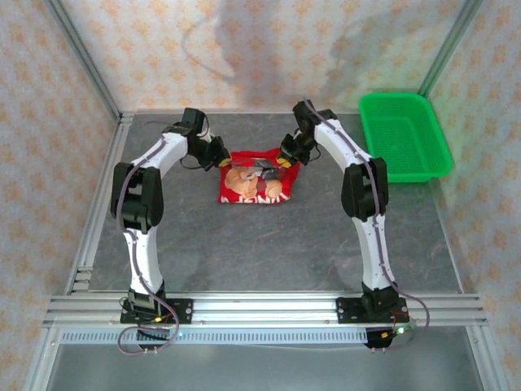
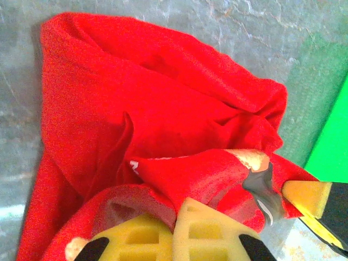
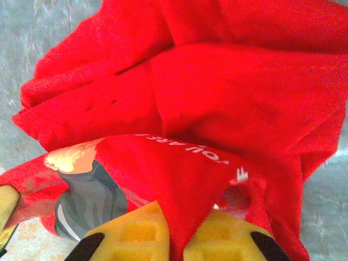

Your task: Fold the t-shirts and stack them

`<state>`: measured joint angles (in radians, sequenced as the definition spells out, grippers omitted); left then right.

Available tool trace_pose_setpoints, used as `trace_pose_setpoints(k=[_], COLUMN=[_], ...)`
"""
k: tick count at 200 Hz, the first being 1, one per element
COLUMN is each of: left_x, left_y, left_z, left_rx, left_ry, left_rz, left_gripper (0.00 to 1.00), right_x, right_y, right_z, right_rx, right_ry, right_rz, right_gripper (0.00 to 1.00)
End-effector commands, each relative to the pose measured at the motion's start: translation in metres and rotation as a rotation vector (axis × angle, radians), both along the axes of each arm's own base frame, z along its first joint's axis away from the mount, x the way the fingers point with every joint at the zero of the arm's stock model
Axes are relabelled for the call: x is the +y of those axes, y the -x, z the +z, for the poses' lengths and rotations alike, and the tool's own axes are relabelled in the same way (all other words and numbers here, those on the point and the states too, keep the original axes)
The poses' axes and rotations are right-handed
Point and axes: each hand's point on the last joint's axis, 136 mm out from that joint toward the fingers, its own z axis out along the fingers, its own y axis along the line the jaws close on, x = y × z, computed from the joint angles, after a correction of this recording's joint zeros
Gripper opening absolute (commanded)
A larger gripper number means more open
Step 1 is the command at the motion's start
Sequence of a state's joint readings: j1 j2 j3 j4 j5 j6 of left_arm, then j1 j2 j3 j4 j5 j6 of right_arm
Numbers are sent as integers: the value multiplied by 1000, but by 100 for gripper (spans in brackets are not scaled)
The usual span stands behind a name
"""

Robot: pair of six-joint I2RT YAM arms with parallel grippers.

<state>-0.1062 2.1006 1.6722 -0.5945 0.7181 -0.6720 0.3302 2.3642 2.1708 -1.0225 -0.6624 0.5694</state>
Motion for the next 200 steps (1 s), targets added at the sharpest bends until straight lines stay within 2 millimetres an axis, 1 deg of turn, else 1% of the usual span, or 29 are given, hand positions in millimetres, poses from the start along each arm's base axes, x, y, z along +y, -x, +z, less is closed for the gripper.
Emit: trace_pose_setpoints(k=[1, 10, 17, 26, 40, 53, 59, 61, 64, 70, 71, 79, 82, 86, 88, 91, 96, 101, 104, 106, 107, 111, 127, 141, 158, 168, 183, 191, 200], left_x=[27, 26, 26, 28, 35, 46, 51, 52, 53, 55, 55, 55, 54, 53, 53, 51, 50, 48, 47, 46, 45, 42, 33, 22, 16, 15, 15, 17, 19], left_y=[-16, -24, -30, -38, -44, -43, -40, -39, -37, -31, -30, -22, -19, -15, -12, -8, -2, 3, 6, 8, 9, 13, 22, 25, 25, 26, 31, 35, 41], left_z=[-7, -2, 7, 23, 52, 82, 94, 98, 104, 112, 114, 121, 123, 118, 126, 130, 128, 125, 124, 123, 122, 118, 102, 90, 78, 75, 79, 84, 90], left_rx=[14, -3, -25, -57, -107, -159, -184, -192, -203, -220, -223, -235, -236, -225, -242, -252, -248, -243, -243, -242, -241, -240, -229, -228, -227, -234, -254, -270, -289], left_ry=[-38, -19, -11, -5, -14, -38, -48, -52, -59, -73, -75, -83, -85, -88, -88, -88, -94, -99, -102, -104, -105, -108, -105, -90, -84, -86, -96, -102, -118], left_rz=[63, 77, 89, 102, 129, 160, 170, 171, 172, 169, 168, 158, 154, 145, 141, 133, 120, 106, 97, 91, 88, 73, 39, 17, 10, 9, 4, -2, -11], left_gripper=[6, 21, 38, 51, 61, 69, 72, 77, 80, 82, 82, 83, 83, 83, 83, 83, 83, 82, 82, 82, 82, 82, 82, 81, 81, 81, 81, 81, 81], right_x=[-24, -23, -23, -23, -25, -26, -27, -26, -26, -26, -26, -26, -25, -23, -22, -20, -14, -8, -5, -3, -2, 2, 16, 28, 41, 44, 47, 45, 42], right_y=[-19, -32, -43, -55, -67, -67, -64, -62, -59, -52, -50, -38, -34, -27, -24, -19, -12, -4, -1, 2, 3, 8, 16, 11, -9, -21, -41, -51, -61], right_z=[-14, -8, 1, 15, 47, 75, 85, 87, 91, 98, 96, 104, 103, 103, 103, 102, 102, 96, 97, 92, 94, 89, 74, 63, 56, 45, 33, 24, 19], right_rx=[29, -4, -43, -98, -194, -272, -293, -297, -301, -313, -309, -318, -318, -315, -314, -312, -316, -304, -309, -301, -305, -296, -281, -275, -300, -297, -296, -291, -297], right_ry=[24, -4, -24, -44, -62, -76, -87, -89, -93, -97, -95, -97, -96, -101, -105, -113, -132, -153, -167, -170, -176, -188, -247, -289, -360, -376, -395, -390, -391], right_rz=[-90, -114, -136, -159, -170, -159, -155, -150, -144, -133, -131, -113, -104, -94, -89, -82, -69, -55, -51, -50, -49, -48, -53, -75, -105, -126, -151, -171, -191], right_gripper=[27, 32, 37, 43, 45, 48, 48, 48, 48, 48, 48, 48, 48, 48, 47, 47, 46, 44, 43, 42, 41, 40, 35, 31, 31, 30, 30, 29, 29])
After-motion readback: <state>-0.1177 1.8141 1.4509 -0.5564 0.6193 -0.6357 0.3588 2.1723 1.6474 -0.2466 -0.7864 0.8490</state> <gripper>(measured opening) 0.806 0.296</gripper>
